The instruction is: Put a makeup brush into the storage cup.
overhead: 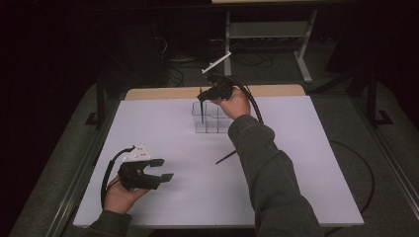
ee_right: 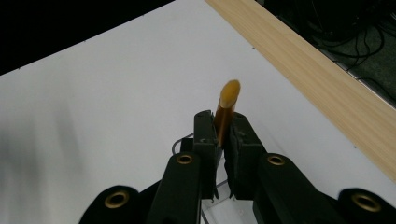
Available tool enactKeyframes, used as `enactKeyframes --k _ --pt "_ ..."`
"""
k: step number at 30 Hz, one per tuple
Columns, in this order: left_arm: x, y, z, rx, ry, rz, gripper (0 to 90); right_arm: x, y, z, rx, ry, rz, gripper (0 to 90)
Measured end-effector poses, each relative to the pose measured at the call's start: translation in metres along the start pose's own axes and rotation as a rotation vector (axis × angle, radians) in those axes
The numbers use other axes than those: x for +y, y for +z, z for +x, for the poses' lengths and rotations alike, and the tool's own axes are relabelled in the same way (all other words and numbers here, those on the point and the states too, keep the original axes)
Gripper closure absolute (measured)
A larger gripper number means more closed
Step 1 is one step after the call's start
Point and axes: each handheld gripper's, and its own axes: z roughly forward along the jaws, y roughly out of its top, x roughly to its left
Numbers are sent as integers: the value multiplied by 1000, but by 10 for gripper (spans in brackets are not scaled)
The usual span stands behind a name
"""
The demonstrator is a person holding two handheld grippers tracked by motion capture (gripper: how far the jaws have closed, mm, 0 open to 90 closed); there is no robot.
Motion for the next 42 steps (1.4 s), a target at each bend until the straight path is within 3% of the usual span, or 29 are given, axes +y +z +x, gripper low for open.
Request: enactKeyframes --k 13,21,22,26,38,39,42 --pt "0 0 1 2 4 -1 365 -4 6 -1 -3 -5 19 825" --pt "0 0 0 0 4 -1 365 -5 9 1 1 26 29 818" --pt "0 0 0 0 4 -1 365 -6 12 -1 -7 2 30 773" --pt "0 0 -1 -3 -5 -4 364 -8 17 -2 -19 23 53 705" --pt "1 0 -1 -1 9 -2 363 -12 12 0 -15 19 42 684" --pt "1 0 -1 -1 12 -3 362 -12 11 1 -9 43 44 680" --pt "1 1 -1 -2 12 2 362 -15 11 0 -7 47 42 673"
